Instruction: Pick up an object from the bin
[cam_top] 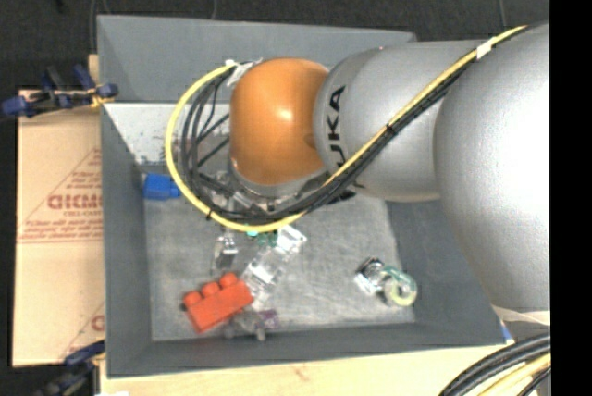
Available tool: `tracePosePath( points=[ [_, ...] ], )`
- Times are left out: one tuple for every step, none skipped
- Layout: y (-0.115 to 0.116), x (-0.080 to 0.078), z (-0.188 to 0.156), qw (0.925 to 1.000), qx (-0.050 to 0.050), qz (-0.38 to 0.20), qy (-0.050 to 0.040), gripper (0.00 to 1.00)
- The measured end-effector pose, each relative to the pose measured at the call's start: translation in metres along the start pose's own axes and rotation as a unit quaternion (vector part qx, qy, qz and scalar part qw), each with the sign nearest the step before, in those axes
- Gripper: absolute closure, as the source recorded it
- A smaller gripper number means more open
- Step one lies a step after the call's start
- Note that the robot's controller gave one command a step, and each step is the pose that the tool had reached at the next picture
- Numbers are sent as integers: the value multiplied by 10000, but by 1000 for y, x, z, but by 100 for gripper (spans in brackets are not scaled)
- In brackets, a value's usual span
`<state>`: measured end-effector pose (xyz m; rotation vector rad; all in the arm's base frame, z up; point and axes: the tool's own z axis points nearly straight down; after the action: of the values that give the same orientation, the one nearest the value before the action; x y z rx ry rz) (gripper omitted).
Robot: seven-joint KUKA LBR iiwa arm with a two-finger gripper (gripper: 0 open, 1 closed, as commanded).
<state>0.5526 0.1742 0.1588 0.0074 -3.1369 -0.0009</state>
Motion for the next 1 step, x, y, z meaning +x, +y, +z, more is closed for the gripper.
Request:
tracePosePath(
  points=[
    [-7, 31, 46, 9981, -12, -616, -76, 0]
  ],
)
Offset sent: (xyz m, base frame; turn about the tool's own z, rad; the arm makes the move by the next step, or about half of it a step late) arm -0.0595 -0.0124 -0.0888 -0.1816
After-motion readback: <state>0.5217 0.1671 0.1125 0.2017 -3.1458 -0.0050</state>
